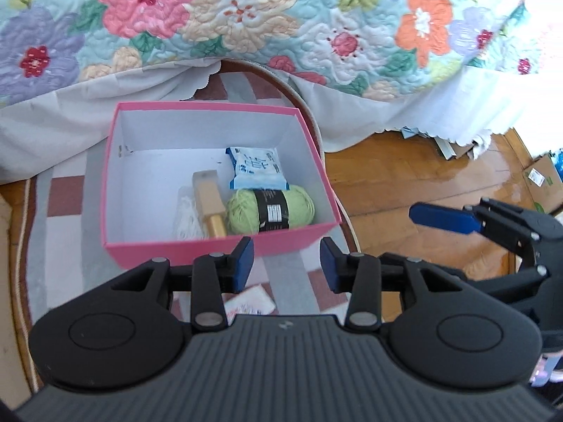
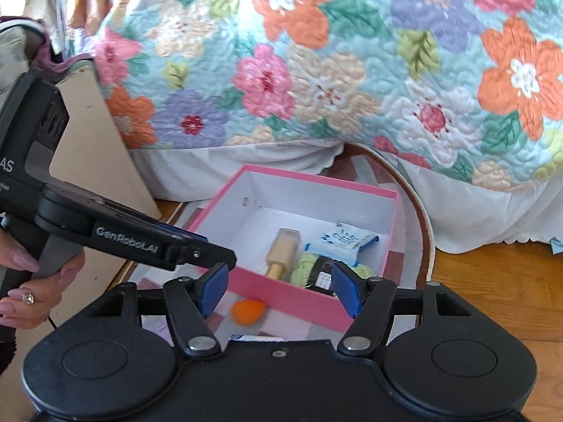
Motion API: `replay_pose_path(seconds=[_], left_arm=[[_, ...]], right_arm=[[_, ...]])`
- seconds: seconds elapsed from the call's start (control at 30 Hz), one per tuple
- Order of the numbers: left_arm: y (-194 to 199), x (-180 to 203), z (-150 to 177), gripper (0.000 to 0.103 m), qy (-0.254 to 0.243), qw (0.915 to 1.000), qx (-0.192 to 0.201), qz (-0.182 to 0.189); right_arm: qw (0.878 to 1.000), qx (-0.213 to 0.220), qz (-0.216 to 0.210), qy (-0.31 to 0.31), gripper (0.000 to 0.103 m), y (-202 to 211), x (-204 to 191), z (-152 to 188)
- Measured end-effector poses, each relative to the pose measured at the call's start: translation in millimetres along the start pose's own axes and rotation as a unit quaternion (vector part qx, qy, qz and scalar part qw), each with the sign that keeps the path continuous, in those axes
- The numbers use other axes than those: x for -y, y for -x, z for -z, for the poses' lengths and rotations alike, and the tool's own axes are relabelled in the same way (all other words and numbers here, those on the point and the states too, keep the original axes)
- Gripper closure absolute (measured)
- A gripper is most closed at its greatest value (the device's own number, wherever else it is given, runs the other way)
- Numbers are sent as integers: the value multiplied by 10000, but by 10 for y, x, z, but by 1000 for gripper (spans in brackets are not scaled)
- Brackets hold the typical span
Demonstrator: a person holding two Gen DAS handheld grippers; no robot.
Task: Organize objects
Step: 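Move the open right gripper toward the purple plush toy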
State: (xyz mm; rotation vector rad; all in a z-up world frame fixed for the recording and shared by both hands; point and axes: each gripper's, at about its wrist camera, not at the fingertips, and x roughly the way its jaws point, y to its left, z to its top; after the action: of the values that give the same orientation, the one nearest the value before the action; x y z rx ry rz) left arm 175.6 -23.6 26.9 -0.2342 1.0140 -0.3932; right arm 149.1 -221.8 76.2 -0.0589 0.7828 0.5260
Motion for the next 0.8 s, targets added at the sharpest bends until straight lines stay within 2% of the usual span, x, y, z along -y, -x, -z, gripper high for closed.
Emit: replay_pose_path(seconds=[0.23, 0.43, 0.8], left_arm=[[421, -123, 284, 61, -133, 9998, 114, -128], [599, -331, 488, 58, -53, 9993, 202, -303], [598, -899, 786, 56, 436, 9976, 296, -445]], right_arm=[[9984, 132, 160, 530, 24, 288, -413, 167], [9980, 83, -143, 608, 23, 347, -697, 309], [9939, -272, -733, 773, 23, -210, -1038, 474]])
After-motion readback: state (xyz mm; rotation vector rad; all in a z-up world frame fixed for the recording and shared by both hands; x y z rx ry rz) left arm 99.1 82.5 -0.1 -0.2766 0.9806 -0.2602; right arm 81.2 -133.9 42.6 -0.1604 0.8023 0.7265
